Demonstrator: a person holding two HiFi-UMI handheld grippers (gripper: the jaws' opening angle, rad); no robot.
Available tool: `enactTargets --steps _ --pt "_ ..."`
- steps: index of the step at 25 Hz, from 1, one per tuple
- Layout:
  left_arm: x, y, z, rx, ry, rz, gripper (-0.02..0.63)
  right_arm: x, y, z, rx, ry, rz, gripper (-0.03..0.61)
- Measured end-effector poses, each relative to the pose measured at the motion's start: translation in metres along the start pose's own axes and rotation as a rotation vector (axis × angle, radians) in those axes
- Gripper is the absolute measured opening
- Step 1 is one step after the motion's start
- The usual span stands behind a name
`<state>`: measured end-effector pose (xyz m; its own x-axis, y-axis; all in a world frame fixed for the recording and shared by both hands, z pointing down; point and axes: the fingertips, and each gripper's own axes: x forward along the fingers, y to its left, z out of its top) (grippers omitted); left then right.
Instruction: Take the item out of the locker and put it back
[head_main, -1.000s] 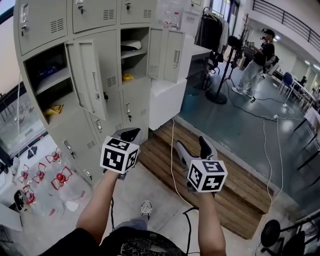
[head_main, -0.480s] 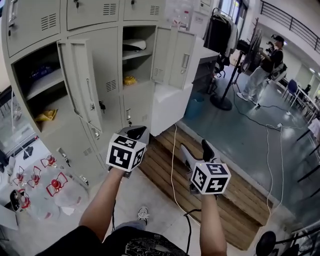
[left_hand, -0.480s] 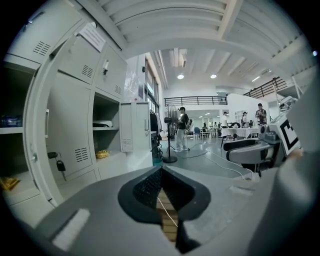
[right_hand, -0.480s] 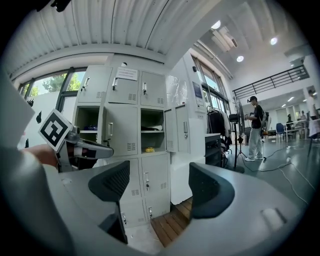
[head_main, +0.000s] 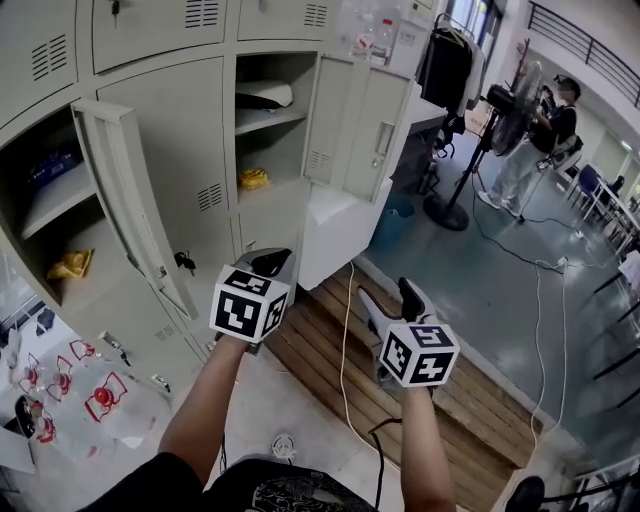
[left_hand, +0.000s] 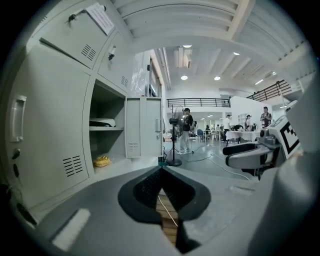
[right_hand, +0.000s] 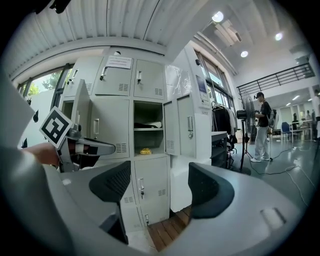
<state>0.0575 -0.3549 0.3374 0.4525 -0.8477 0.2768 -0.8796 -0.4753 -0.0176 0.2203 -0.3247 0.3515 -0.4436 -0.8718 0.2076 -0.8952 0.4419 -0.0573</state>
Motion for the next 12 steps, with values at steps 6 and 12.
enactTargets --steps 6,12 --pt "0.034 0.038 0.008 -0.01 -0.007 0.012 0.0 0.056 -0.002 0.01 -0.012 0.004 0.027 0.368" --pt "0.051 0.066 0.011 -0.006 -0.001 0.023 0.0 0.096 0.004 0.021 -0.021 -0.001 0.053 0.368"
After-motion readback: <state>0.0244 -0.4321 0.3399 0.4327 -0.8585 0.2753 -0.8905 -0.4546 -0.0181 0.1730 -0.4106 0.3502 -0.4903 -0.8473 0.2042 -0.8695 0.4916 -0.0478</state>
